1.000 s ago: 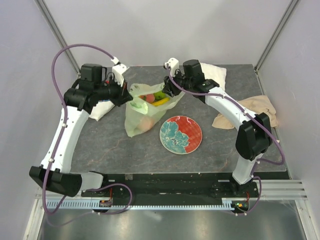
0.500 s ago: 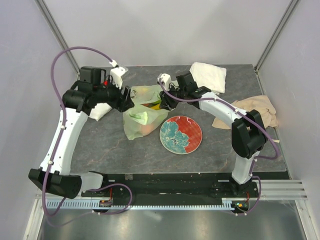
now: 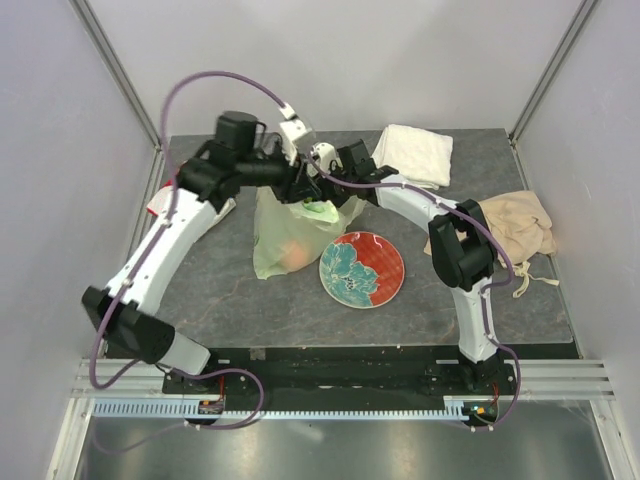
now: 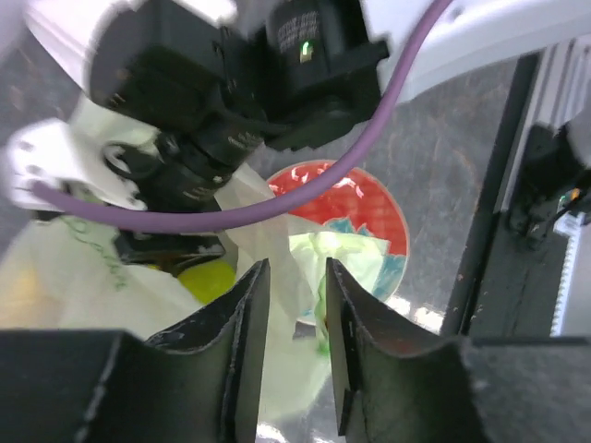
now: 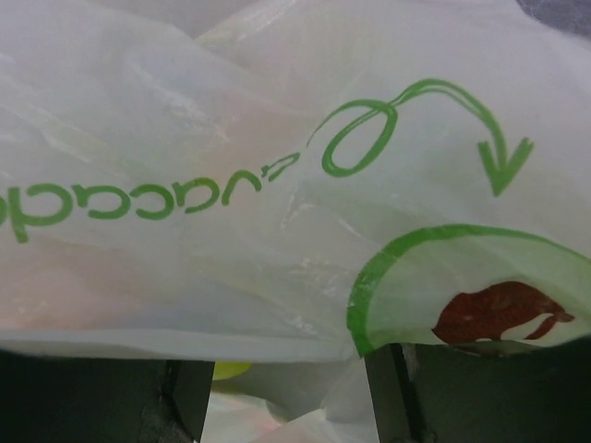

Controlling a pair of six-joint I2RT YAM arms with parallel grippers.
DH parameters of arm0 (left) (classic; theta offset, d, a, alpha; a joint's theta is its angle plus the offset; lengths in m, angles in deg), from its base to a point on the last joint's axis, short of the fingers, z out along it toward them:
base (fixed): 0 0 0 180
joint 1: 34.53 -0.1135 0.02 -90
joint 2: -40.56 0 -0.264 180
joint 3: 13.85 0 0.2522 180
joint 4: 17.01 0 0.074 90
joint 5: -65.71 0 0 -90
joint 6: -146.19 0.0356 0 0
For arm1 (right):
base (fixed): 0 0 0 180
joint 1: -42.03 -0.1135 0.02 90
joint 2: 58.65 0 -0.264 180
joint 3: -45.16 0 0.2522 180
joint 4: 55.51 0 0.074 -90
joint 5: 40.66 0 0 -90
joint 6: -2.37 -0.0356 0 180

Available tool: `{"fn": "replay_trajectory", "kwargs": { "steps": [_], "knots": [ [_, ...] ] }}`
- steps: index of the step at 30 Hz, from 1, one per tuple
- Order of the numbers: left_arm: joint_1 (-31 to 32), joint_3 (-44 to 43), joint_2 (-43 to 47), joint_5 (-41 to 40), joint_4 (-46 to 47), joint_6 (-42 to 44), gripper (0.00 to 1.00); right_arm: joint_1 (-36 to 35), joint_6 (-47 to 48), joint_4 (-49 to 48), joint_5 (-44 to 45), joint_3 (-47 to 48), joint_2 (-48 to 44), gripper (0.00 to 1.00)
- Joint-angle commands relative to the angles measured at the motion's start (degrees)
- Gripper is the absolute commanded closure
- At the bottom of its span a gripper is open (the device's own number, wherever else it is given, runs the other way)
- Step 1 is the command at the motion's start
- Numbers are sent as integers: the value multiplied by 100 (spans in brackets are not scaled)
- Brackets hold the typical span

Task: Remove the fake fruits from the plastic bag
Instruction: Adjust the plastic bag at the center of the board.

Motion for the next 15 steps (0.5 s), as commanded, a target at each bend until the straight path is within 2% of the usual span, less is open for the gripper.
{"fn": "replay_trajectory", "kwargs": {
  "steps": [1,4,6,11,15],
  "knots": [
    [150,984,-143,-949,1139,520,66,138,-340,-126,66,406,166,33],
    [150,2143,226,-1462,1880,863,67,217,-603,-152,31,276,141,28],
    [150,2418,420,-1656,1980,994,67,244,-718,-222,-39,126,62,26],
    [159,3139,824,-1701,1560,1582,66,288,-920,-232,-338,-147,-141,23],
    [150,3500,1185,-1990,1146,1575,65,235,-903,-284,-567,-331,-273,25]
  ]
}}
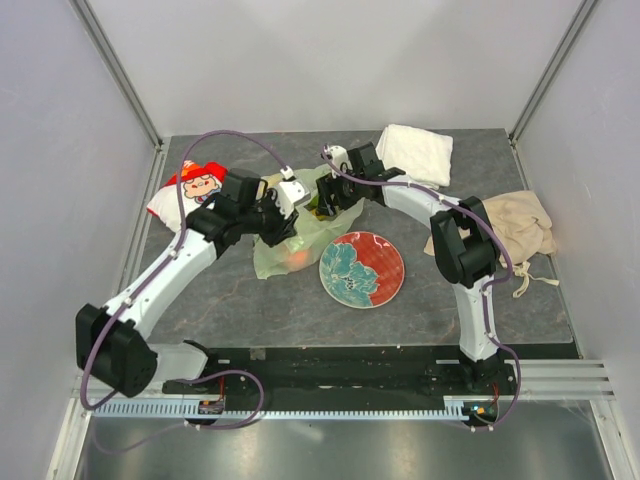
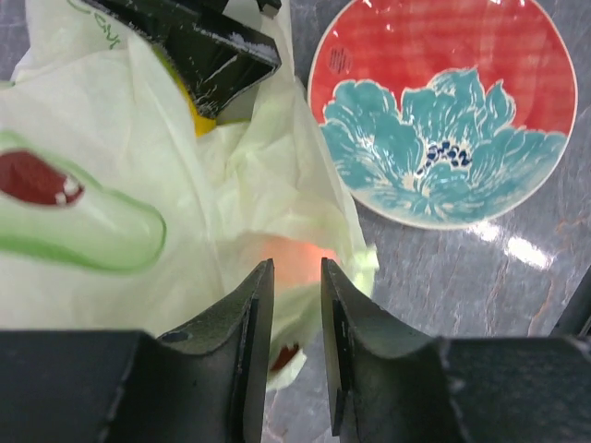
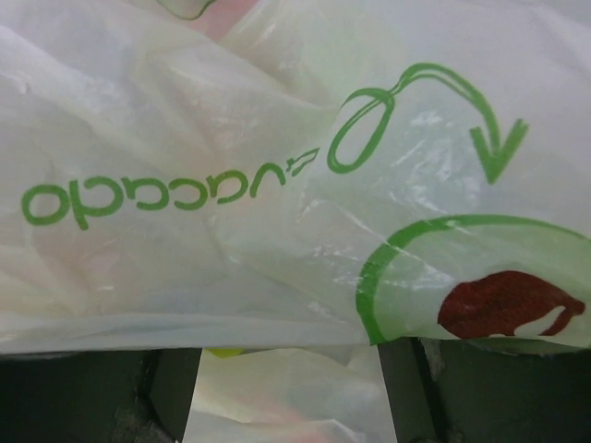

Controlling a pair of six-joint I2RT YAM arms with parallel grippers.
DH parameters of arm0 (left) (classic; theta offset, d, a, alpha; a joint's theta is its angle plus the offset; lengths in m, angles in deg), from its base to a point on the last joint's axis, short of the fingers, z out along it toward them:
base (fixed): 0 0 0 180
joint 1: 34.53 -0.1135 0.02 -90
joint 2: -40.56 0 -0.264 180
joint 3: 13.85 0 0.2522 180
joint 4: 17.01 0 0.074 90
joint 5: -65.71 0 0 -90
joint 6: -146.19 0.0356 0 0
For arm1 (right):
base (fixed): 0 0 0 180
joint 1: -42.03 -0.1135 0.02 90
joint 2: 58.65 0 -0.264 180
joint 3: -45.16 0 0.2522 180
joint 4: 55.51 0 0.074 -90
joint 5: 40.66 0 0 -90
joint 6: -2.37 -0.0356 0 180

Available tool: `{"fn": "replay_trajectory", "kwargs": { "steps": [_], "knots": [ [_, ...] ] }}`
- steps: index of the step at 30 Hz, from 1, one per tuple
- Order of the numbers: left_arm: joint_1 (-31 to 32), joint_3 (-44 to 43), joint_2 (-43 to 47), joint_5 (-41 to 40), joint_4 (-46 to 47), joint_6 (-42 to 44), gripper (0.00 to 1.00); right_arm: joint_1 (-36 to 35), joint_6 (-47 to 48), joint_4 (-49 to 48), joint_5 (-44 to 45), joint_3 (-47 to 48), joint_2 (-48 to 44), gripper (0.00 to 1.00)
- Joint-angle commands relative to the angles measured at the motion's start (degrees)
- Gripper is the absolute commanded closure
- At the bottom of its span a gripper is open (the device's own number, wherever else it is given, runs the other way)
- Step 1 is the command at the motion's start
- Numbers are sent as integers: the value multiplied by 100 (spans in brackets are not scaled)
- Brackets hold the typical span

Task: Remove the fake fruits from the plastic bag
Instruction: Adjust the plastic bag at the center of the board, then take out the fake fruit from the plastic bag.

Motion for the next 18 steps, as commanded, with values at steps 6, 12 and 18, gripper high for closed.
{"fn": "replay_trajectory", "kwargs": {
  "steps": [6,12,18],
  "knots": [
    [-79,584,759,-338,-500,186,65,-115,-311,-513,630,116,-310,23],
    [-229,427,759,-233,-606,98,56,-124,-337,-548,1430,793,304,2],
    [-255,400,776,-163,-667,28,52,-124,-416,-636,1282,1408,1077,2]
  ]
}}
